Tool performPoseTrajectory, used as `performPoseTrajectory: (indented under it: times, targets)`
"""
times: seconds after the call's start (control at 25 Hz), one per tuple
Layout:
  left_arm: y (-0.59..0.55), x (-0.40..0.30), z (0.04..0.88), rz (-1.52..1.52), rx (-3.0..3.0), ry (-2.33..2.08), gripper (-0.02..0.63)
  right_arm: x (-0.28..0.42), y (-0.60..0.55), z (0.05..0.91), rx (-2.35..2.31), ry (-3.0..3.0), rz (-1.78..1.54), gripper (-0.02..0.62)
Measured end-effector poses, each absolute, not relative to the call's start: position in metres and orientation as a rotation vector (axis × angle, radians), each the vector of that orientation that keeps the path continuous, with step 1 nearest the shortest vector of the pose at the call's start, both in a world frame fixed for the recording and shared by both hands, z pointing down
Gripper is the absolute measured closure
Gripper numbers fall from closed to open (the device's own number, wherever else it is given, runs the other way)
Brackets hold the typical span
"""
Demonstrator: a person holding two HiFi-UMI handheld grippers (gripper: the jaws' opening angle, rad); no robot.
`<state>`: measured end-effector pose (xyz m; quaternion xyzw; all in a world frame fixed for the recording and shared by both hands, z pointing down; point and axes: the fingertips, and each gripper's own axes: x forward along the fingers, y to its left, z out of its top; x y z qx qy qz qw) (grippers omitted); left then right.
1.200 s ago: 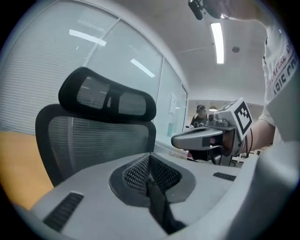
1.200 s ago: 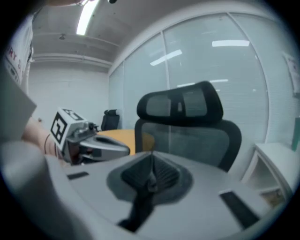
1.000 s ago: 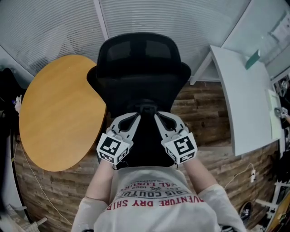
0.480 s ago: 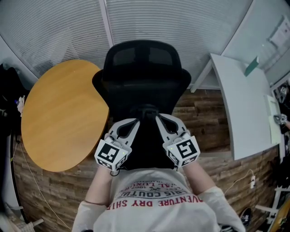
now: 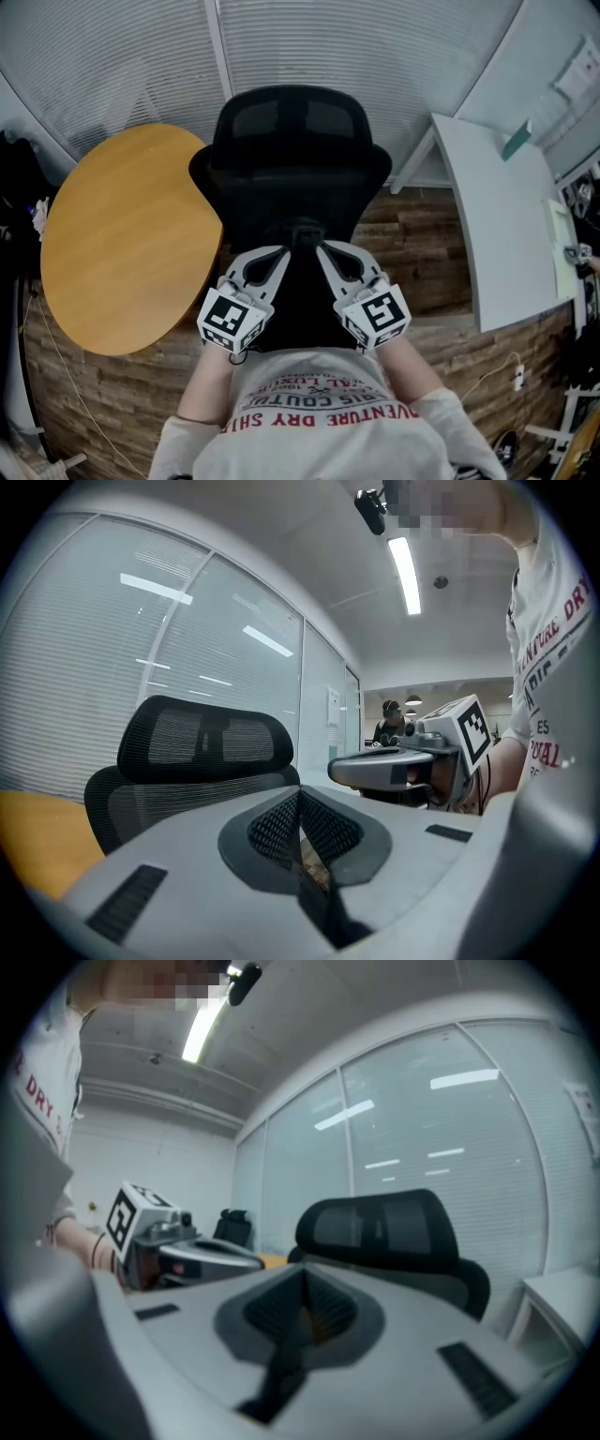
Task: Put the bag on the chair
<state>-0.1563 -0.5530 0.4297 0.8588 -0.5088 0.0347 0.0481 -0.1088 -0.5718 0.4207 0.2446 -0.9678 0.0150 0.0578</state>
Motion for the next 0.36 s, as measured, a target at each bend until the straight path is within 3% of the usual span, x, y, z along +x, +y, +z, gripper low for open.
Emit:
performPoseTrajectory:
  times: [0.36]
  targets:
    - [-0.5478, -0.1609, 0.4267, 0.094, 2.598, -1.571, 0.574, -0.1116, -0.5638, 0.4214, 0.730, -2.938, 0.063, 0.569]
